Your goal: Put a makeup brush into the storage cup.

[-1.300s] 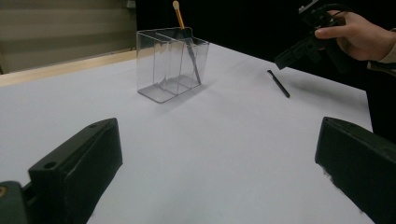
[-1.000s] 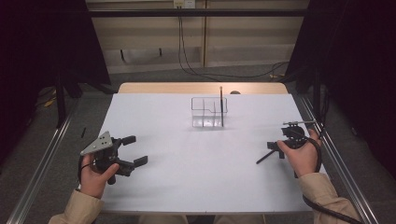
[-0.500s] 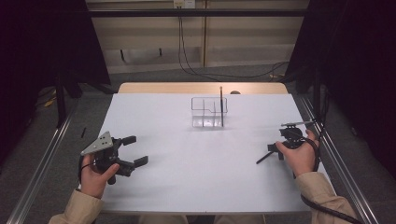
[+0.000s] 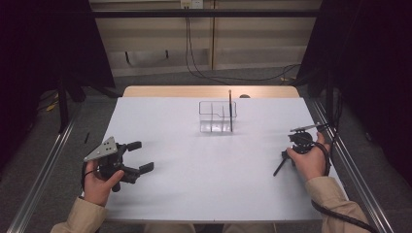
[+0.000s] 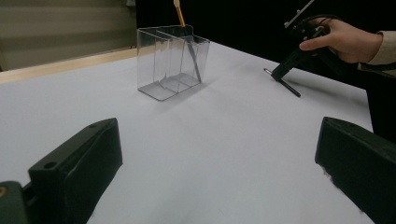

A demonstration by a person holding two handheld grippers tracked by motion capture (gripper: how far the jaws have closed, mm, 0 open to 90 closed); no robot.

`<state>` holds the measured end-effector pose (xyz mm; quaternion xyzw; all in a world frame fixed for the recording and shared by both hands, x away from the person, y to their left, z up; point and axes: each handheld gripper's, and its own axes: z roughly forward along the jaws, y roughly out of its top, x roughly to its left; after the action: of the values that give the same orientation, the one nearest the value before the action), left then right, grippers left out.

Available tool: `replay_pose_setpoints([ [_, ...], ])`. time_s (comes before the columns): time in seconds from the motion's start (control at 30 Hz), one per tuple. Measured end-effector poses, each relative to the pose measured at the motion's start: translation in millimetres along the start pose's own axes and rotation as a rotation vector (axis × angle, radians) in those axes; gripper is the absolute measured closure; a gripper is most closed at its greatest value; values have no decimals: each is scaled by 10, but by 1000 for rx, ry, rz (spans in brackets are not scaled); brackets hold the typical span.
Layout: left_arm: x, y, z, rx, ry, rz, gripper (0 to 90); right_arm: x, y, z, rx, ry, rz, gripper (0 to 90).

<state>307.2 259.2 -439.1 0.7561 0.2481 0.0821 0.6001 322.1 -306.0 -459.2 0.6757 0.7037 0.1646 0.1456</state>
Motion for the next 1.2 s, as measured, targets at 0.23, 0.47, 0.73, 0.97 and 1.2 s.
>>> replay_pose_setpoints([
  [0.23,3,1,9,1,-3,1,6,-2,39,-2,28,9,-24,815],
  [0.47,10,-4,9,-2,-1,0,6,19,103,5,74,15,-54,842],
  [0.73,-1,2,15,-1,0,1,6,-33,152,23,107,53,-73,824],
  [0.97,3,3,29,3,-7,7,8,-55,182,34,129,81,-146,813],
  [1.2,15,-3,21,3,-6,2,8,-74,169,34,119,93,-160,815],
])
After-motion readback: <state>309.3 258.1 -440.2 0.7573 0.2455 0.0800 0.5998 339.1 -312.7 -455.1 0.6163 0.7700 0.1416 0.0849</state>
